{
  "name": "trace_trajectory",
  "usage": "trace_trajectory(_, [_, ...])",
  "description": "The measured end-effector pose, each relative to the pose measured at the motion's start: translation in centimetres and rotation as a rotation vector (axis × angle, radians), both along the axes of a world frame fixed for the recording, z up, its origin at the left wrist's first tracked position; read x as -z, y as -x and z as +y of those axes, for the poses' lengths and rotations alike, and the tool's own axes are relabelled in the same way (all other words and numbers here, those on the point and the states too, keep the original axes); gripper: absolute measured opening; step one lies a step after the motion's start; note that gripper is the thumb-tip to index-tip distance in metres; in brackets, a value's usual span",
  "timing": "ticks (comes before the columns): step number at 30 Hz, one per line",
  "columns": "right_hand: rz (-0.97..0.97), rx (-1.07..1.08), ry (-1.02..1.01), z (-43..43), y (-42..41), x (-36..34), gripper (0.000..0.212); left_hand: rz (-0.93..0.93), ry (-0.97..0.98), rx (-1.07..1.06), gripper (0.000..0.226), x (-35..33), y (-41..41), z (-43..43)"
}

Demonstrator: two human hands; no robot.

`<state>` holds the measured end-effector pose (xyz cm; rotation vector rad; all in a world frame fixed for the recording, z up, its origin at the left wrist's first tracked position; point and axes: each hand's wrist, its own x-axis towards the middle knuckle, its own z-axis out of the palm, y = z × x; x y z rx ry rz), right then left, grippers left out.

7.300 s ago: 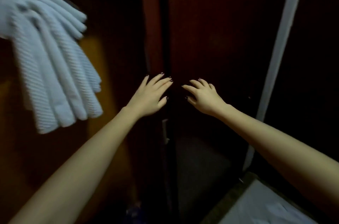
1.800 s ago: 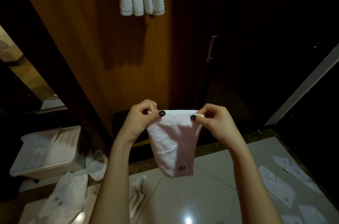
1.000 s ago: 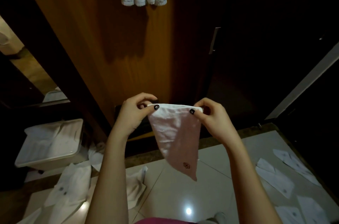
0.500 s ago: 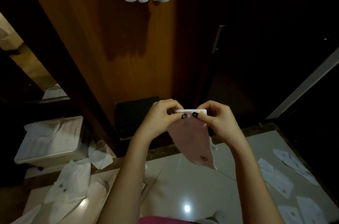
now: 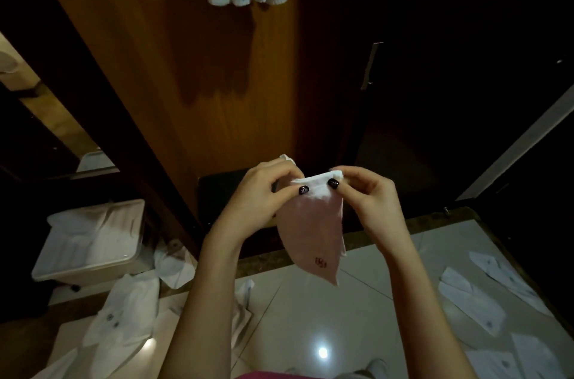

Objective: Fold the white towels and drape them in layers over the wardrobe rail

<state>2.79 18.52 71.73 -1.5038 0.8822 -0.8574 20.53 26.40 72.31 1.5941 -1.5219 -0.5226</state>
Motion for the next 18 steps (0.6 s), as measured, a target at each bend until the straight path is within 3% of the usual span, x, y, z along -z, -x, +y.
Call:
trace_trajectory(5, [-0.06, 0.034, -0.005, 0.1, -0.7, -0.9, 0.016, 0.002, 0.107, -0.062, 0.012, -1.0, 0.4, 0.3])
trace_trajectory(13, [-0.135, -0.13, -0.001, -0.1, -0.7, -2.1, 0.014, 0.16, 0.19, -0.014, 0.026, -1.5, 1.1, 0.6])
trace_trajectory(18, [-0.144, -0.228, -0.069, -0.4, -0.5, -2.6, 0.017, 0.195, 0.197, 0.002, 0.017, -1.9, 1.7, 0.9])
